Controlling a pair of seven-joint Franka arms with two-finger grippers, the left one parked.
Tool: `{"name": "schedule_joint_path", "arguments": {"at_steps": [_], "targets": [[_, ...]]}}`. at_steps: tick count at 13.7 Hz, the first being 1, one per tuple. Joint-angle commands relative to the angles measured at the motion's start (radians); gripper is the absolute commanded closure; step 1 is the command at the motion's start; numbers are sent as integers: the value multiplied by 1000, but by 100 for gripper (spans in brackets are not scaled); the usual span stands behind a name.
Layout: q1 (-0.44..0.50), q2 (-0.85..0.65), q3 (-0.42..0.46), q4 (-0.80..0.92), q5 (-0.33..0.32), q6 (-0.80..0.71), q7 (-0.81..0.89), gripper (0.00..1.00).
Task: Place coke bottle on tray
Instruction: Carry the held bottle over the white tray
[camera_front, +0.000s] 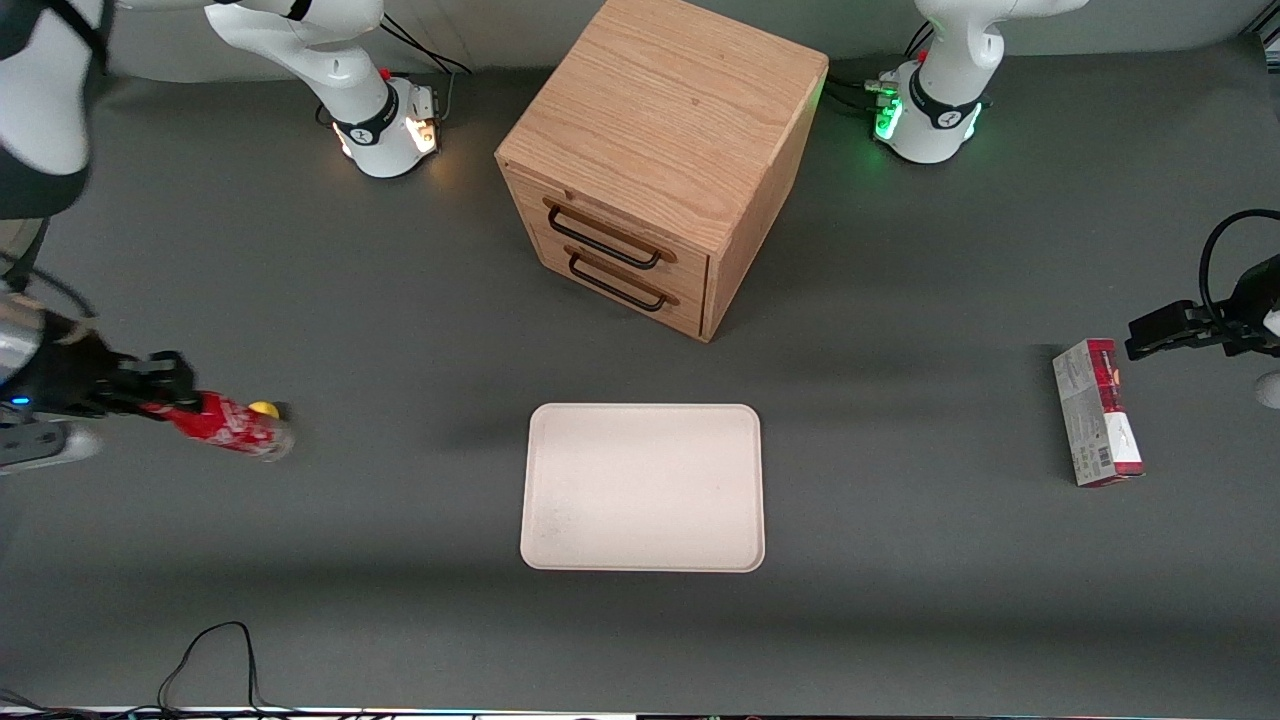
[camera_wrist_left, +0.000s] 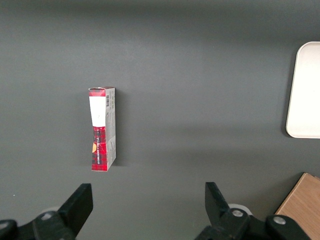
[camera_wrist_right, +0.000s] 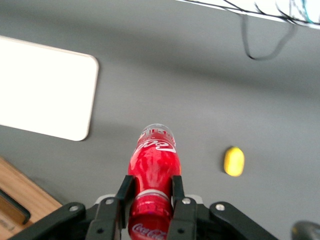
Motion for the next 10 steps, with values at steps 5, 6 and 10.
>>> {"name": "schedule_joint_path", "arguments": {"at_steps": [5,6,10], "targets": [[282,100,-9,42,-37,132,76,93],[322,113,-9,42,-79,149,78,94],[364,154,-5,44,-110,206,76,95]]}}
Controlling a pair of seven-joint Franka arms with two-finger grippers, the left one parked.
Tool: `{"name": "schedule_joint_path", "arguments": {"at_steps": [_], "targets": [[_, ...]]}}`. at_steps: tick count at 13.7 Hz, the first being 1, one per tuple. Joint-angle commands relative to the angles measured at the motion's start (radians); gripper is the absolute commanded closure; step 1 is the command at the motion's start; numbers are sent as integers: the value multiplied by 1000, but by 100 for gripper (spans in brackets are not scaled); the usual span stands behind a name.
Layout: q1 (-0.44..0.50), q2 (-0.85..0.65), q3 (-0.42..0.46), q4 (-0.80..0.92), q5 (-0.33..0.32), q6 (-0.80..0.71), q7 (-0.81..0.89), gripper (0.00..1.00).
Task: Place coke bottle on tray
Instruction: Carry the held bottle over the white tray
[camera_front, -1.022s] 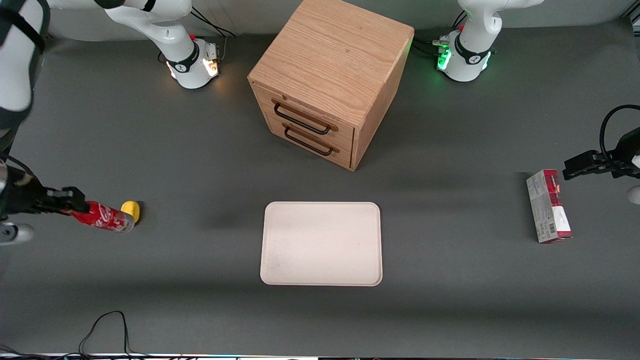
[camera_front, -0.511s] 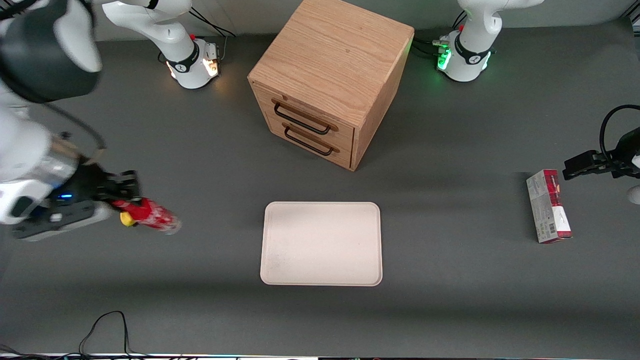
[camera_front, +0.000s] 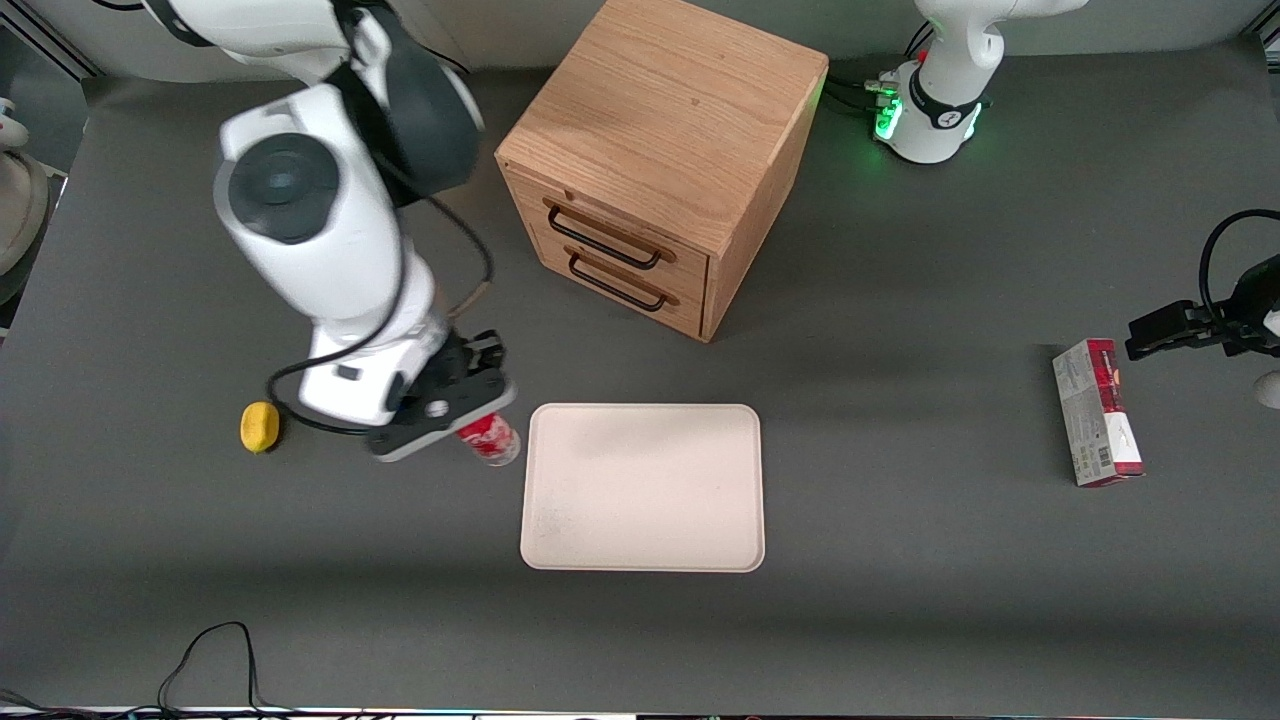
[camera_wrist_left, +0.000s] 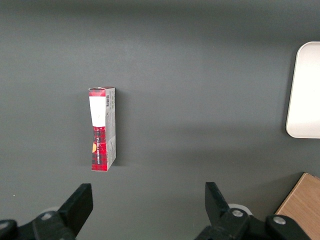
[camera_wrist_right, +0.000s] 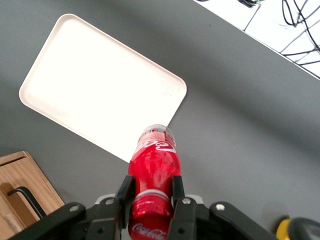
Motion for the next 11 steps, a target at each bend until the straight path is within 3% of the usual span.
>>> {"name": "schedule_joint_path", "arguments": {"at_steps": [1,11], "targets": [[-7,33,3,41,-15,35,1,95],[-21,274,14,24,-9,245,-10,95]]}}
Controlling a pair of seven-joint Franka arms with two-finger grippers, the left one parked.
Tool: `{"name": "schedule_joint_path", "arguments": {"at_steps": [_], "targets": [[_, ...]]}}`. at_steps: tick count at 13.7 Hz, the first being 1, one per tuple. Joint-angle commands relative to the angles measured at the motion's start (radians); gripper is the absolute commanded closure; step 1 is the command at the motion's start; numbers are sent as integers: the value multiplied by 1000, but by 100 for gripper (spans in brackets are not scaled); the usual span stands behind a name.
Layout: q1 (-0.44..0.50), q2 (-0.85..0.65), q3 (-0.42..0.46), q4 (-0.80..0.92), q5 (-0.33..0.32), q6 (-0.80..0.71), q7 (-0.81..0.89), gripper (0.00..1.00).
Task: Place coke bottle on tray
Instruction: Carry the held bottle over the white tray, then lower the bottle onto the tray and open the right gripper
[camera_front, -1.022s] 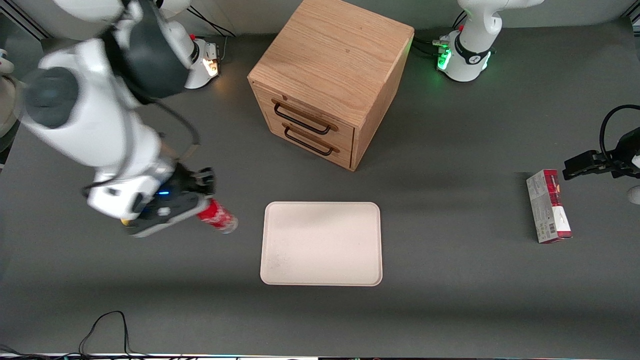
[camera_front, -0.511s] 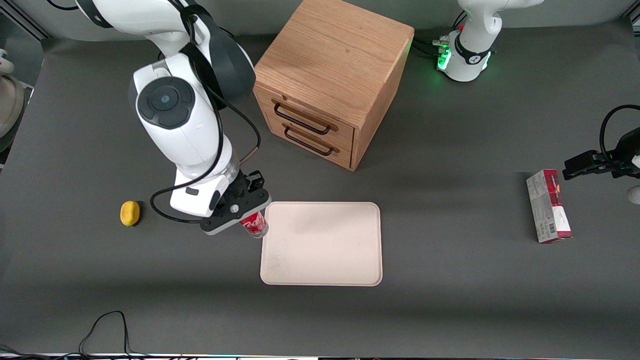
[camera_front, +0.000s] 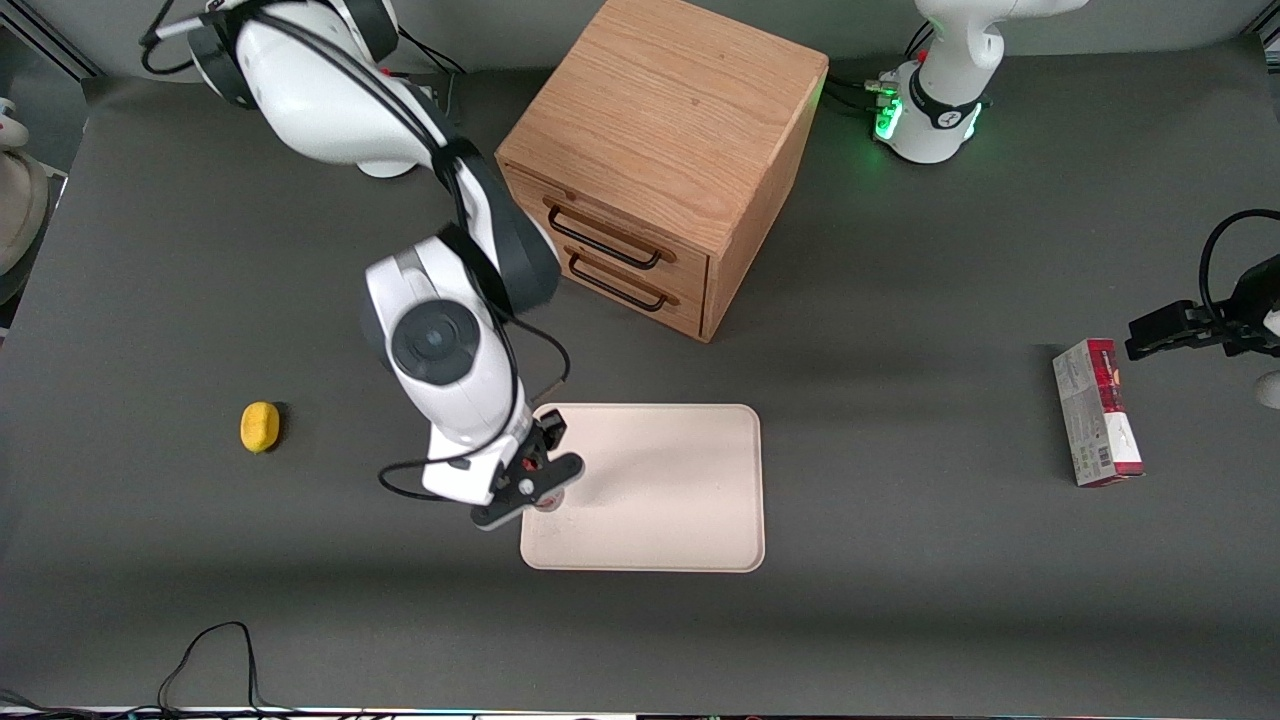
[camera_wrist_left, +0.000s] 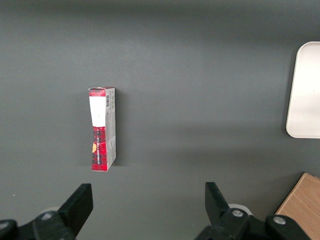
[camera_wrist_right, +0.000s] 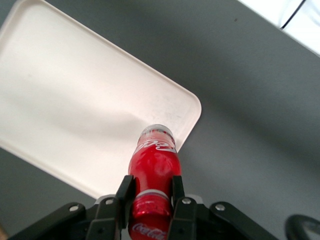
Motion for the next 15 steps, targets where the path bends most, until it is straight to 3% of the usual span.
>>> {"name": "schedule_joint_path", "arguments": {"at_steps": [1,7,9,13,15], "targets": [[-15,48,10,27,-4,27,-9,95],[-18,99,10,27,6,88,-9,90],[-18,100,10,27,7,94,0,0],[-18,62,10,27,22,78,0,0],[-15,-14,8,27,22,-15,2,0]]}}
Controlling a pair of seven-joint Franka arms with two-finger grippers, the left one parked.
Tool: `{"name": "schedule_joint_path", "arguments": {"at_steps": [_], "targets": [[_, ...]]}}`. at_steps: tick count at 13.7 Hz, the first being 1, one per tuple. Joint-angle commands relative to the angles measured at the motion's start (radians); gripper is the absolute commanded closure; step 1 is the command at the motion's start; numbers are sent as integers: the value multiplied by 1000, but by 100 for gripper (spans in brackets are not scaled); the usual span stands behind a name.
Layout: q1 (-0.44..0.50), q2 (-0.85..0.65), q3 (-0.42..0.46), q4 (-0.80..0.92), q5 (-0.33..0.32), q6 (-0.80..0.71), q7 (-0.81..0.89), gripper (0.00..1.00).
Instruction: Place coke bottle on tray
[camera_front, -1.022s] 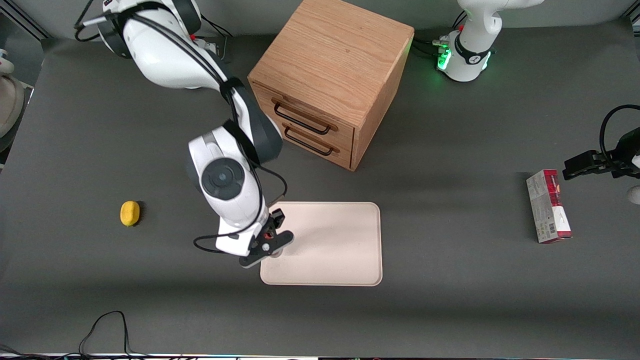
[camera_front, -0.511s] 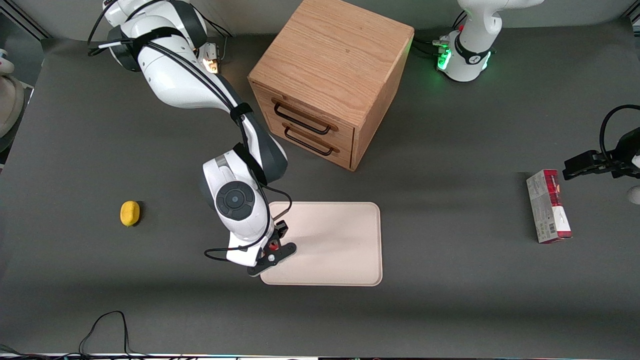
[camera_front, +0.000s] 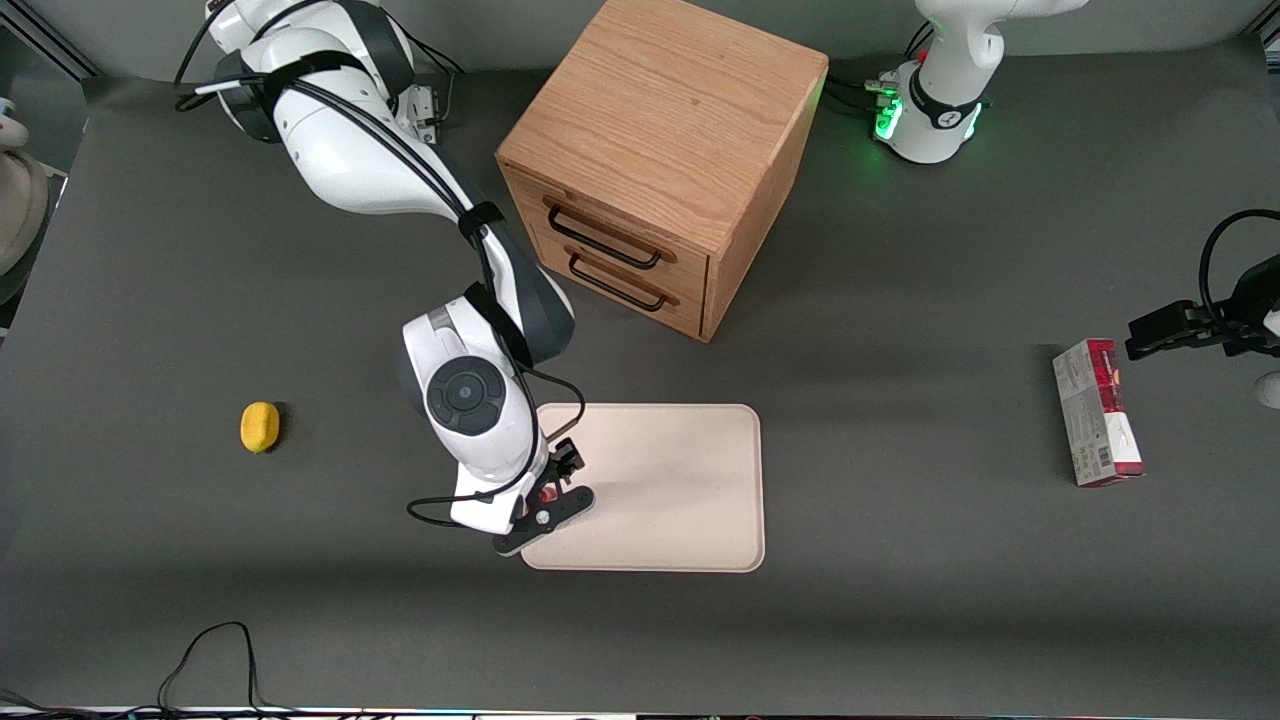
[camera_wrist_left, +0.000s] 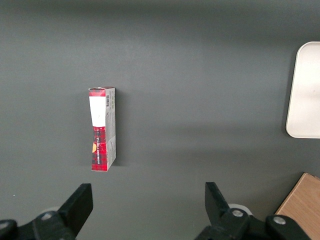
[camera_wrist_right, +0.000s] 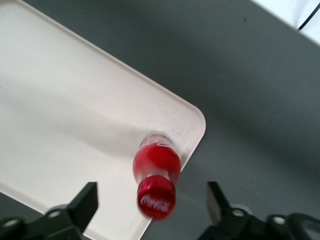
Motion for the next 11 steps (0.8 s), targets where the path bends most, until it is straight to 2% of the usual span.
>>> {"name": "schedule_joint_path", "arguments": {"at_steps": [1,6,9,11], "targets": [[-4,-131,8,-7,18,-141,3,0],[-7,-355,-4,-8,6,-379,3,0],[-33,-448,-105,-60,19,-485,-12,0],[-126,-540,-106,-167,41,-476,-14,0]]}}
